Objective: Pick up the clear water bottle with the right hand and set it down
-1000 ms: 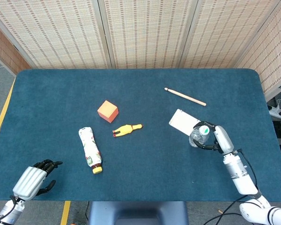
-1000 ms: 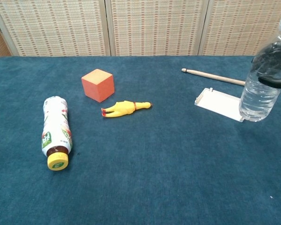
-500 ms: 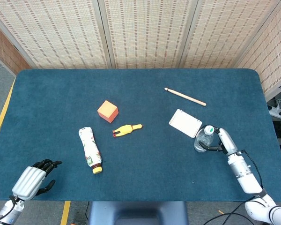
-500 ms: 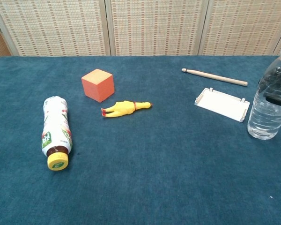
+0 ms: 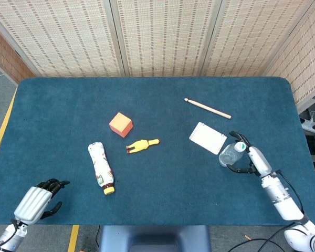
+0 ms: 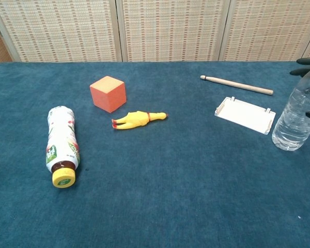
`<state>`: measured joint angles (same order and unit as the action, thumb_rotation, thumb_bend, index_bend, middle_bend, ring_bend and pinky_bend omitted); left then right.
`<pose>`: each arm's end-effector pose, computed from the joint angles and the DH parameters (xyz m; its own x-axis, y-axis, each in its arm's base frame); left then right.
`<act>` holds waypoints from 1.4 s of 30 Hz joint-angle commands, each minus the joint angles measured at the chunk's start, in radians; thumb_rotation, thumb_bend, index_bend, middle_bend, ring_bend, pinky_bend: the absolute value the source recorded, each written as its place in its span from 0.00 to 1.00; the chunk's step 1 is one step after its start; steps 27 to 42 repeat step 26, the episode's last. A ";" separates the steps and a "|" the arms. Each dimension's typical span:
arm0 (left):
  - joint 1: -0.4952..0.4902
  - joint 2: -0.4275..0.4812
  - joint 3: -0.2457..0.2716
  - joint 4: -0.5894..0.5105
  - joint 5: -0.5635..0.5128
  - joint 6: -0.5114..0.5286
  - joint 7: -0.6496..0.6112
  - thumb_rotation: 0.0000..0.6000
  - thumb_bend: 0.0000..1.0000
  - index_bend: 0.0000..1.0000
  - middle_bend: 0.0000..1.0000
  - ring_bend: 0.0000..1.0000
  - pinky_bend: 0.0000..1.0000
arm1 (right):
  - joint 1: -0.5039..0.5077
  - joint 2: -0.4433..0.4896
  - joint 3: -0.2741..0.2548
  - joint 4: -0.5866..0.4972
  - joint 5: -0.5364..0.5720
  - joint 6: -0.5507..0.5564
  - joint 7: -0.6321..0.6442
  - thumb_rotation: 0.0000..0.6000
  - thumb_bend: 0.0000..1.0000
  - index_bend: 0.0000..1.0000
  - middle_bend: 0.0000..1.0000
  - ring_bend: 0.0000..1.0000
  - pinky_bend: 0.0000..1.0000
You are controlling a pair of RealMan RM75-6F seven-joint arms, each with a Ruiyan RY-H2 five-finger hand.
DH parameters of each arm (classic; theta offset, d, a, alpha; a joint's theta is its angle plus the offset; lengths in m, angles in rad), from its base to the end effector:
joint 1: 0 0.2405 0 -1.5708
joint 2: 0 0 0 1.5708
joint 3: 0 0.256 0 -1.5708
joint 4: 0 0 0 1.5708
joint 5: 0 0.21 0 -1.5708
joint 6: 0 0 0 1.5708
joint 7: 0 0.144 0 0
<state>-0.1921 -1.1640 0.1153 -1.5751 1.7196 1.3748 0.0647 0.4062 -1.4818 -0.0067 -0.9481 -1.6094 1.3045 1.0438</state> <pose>-0.2878 0.1694 0.1013 0.5056 0.2012 0.8390 0.8408 -0.3328 -0.4269 -0.3250 -0.2894 0.0711 -0.2384 -0.2894 0.9271 -0.9390 -0.1749 -0.2961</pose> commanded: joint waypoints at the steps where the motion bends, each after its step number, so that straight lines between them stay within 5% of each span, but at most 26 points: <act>1: 0.000 0.000 0.000 0.000 0.001 0.001 0.001 1.00 0.37 0.21 0.33 0.23 0.43 | -0.013 0.012 -0.002 -0.003 -0.003 0.021 -0.018 1.00 0.15 0.00 0.03 0.00 0.13; 8: 0.000 -0.001 0.001 0.001 -0.001 -0.002 0.004 1.00 0.37 0.21 0.33 0.23 0.43 | -0.050 0.068 -0.004 -0.052 -0.018 0.104 -0.110 1.00 0.13 0.00 0.01 0.00 0.13; 15: 0.000 -0.003 -0.001 0.006 -0.009 -0.005 0.000 1.00 0.37 0.21 0.33 0.23 0.43 | -0.119 0.168 0.011 -0.242 0.044 0.140 -0.483 1.00 0.12 0.00 0.01 0.00 0.13; 18: 0.001 -0.004 -0.004 0.005 -0.017 -0.006 0.005 1.00 0.37 0.21 0.33 0.23 0.43 | -0.206 0.239 0.012 -0.463 0.119 0.202 -0.883 1.00 0.12 0.00 0.00 0.00 0.13; 22: 0.000 -0.005 -0.002 0.001 -0.009 -0.007 0.017 1.00 0.37 0.21 0.33 0.23 0.43 | -0.236 0.256 0.025 -0.582 0.177 0.212 -1.076 1.00 0.12 0.00 0.00 0.00 0.13; 42: -0.004 -0.007 -0.003 -0.001 -0.008 -0.012 0.022 1.00 0.37 0.21 0.33 0.23 0.43 | -0.248 0.253 0.032 -0.609 0.192 0.212 -1.142 1.00 0.12 0.00 0.00 0.00 0.14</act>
